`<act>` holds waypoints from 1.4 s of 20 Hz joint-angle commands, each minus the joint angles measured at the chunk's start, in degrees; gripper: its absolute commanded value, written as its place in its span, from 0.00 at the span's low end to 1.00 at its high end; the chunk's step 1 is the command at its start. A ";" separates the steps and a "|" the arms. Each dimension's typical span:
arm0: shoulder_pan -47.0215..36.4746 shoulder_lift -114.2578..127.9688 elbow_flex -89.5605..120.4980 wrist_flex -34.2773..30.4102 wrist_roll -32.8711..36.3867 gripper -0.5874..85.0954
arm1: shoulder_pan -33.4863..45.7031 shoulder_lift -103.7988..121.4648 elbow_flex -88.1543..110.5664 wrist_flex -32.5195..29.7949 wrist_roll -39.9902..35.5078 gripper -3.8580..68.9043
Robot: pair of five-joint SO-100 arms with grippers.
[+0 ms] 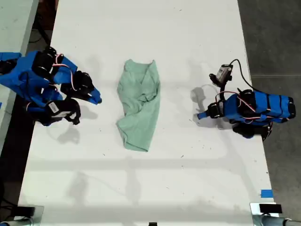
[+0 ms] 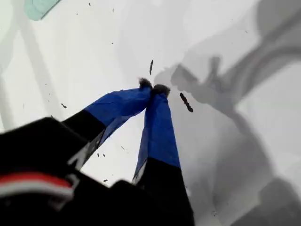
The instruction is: Fold t shirt
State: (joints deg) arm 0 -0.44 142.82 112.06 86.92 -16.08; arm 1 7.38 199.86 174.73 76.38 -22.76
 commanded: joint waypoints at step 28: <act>-13.97 60.21 76.73 -28.48 8.53 0.00 | -1.05 0.44 3.34 0.09 0.62 0.07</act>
State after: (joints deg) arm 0 -13.89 203.20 186.33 59.06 -6.59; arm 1 6.86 199.86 174.73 76.38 -22.76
